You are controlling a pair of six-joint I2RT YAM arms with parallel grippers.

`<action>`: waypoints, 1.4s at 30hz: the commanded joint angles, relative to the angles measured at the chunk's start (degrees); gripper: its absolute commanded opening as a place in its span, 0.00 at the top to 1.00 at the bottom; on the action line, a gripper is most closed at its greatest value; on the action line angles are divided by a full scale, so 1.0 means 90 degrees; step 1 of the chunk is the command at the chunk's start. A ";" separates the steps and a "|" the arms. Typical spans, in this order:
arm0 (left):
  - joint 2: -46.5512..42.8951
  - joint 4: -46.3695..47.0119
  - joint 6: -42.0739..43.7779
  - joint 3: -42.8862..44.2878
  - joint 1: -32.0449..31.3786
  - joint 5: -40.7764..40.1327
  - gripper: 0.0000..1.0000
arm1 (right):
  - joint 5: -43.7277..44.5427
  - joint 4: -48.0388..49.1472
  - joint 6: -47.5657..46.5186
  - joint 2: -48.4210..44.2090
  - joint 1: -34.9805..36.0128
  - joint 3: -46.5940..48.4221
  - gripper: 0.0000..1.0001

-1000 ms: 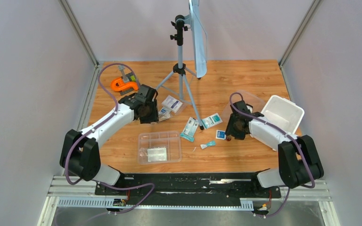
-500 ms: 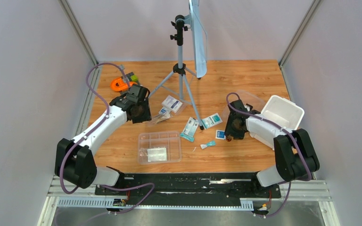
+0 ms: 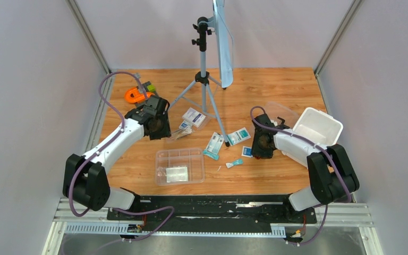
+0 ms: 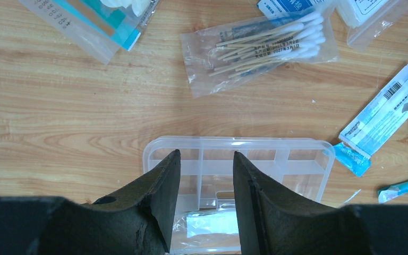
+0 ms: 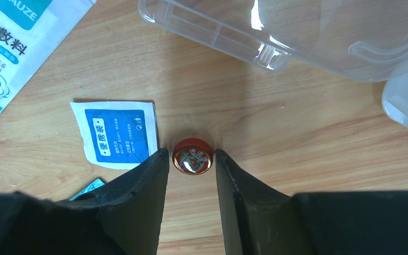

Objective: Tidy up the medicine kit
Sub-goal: Pick up the medical item at the center of the board.

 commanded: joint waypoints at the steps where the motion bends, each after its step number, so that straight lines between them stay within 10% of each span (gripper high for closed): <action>1: -0.0052 0.0108 0.0048 0.0037 0.0007 -0.0028 0.51 | 0.0114 -0.0064 0.0136 0.0134 0.0056 0.0111 0.60; 13: -0.0048 0.0133 0.0002 0.0135 0.0007 -0.0140 0.50 | 0.0207 -0.0092 0.0287 0.0093 0.0156 0.0138 0.71; 42: -0.0196 0.0019 0.0016 0.0045 0.0007 -0.0311 0.50 | 0.0164 -0.0171 0.0426 -0.0272 0.0178 -0.0003 0.51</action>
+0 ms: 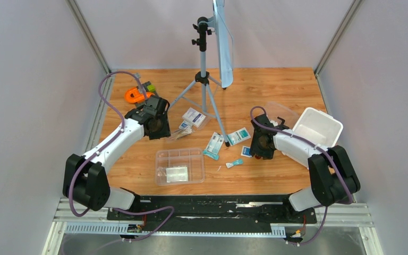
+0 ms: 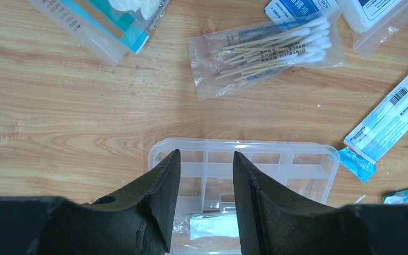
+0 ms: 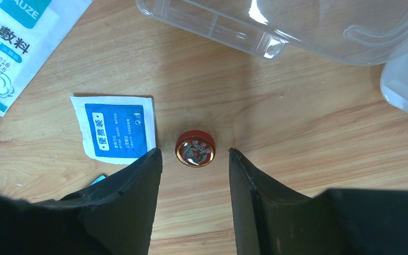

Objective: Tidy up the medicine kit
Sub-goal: Pick up the medical item at the center of the board.

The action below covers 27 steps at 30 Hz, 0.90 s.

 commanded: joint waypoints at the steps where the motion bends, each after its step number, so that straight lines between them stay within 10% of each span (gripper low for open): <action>1: -0.0198 0.0022 0.0019 0.0037 0.0007 -0.0161 0.50 | 0.0001 0.0000 0.0113 -0.0173 0.0032 -0.0052 0.51; 27: -0.0239 -0.0020 0.0069 0.0085 0.0007 -0.0274 0.51 | -0.0010 0.0128 0.0016 0.0042 0.0032 0.0049 0.62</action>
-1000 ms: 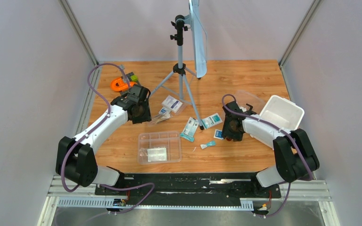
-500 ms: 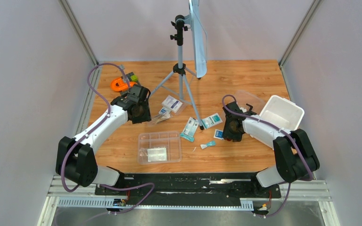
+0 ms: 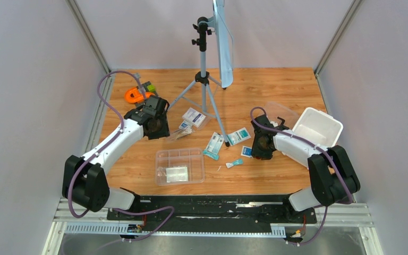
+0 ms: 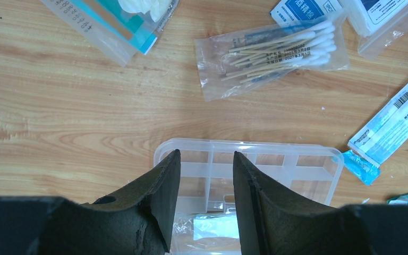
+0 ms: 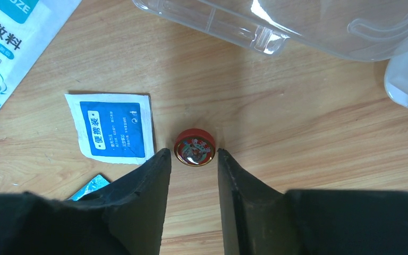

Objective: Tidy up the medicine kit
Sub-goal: Pick up the medical item at the center of the board.

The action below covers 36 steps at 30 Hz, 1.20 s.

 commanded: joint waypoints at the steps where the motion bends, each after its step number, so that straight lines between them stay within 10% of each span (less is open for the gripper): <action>1: -0.0165 0.0028 0.0061 0.0087 0.0007 -0.0126 0.50 | 0.0036 0.0116 0.0000 0.0066 0.0032 0.0108 0.60; 36: -0.0134 -0.0248 -0.0049 0.0329 0.0433 0.0039 0.50 | -0.0042 -0.0544 -0.0004 -0.0337 0.1161 0.1484 0.81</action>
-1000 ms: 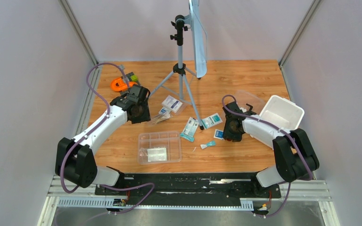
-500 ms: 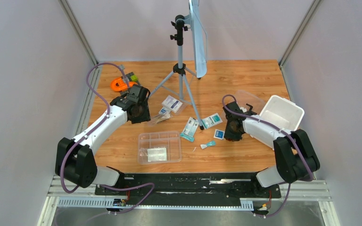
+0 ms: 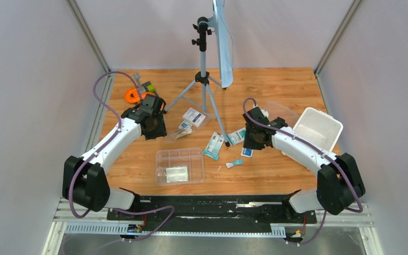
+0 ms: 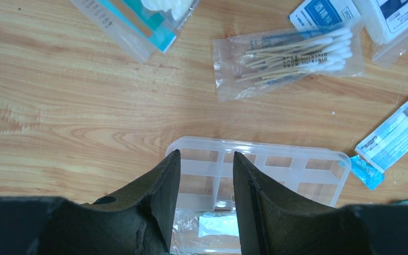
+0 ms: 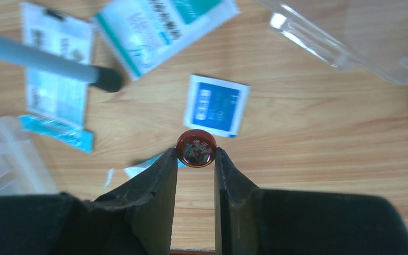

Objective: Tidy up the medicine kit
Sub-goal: Pick up the medical item at the center of the board, then place the medical item at the medicine box compartment.

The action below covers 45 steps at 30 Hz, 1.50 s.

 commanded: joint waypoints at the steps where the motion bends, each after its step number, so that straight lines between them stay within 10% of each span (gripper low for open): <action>1: -0.0195 -0.0103 -0.0025 0.0296 0.0243 0.0006 0.50 | -0.0014 -0.0112 0.0125 0.0263 0.0698 0.0765 0.81; 14: -0.0789 -0.0454 0.0287 0.0158 0.1140 0.0115 0.49 | -0.0046 0.0053 -0.0065 0.1979 0.2470 0.2366 0.81; 35: 0.1711 0.2124 -0.1290 -0.0188 0.2588 0.0909 0.50 | -0.0188 0.0251 0.0011 0.2095 0.2616 0.2332 0.80; 45: 0.1699 0.2073 -0.1309 -0.0044 0.2594 0.0994 0.85 | -0.0348 0.0427 -0.0172 0.2482 0.2714 0.2785 0.81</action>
